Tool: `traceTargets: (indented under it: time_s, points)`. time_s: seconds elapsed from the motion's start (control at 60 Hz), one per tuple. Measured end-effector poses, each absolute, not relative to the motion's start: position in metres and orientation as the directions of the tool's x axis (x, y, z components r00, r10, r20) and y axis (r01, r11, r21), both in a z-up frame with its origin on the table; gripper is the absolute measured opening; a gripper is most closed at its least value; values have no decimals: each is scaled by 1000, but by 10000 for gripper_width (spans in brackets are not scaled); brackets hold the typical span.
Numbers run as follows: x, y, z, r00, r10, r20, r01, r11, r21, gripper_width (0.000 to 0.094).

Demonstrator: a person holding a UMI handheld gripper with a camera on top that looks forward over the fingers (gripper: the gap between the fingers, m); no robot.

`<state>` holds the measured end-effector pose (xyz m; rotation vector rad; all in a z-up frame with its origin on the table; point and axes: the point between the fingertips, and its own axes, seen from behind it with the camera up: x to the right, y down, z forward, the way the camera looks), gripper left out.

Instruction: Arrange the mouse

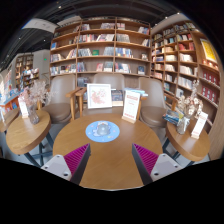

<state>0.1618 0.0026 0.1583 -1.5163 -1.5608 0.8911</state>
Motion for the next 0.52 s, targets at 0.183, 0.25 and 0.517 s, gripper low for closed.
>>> traceTargets:
  time_s: [0.183, 0.25, 0.517]
  points:
    - [220, 8, 154, 15, 999, 43, 455, 32, -890, 854]
    - [233, 10, 153, 18, 998, 53, 450, 40, -892, 856]
    - [258, 18, 150, 20, 999, 35, 447, 23, -894, 856]
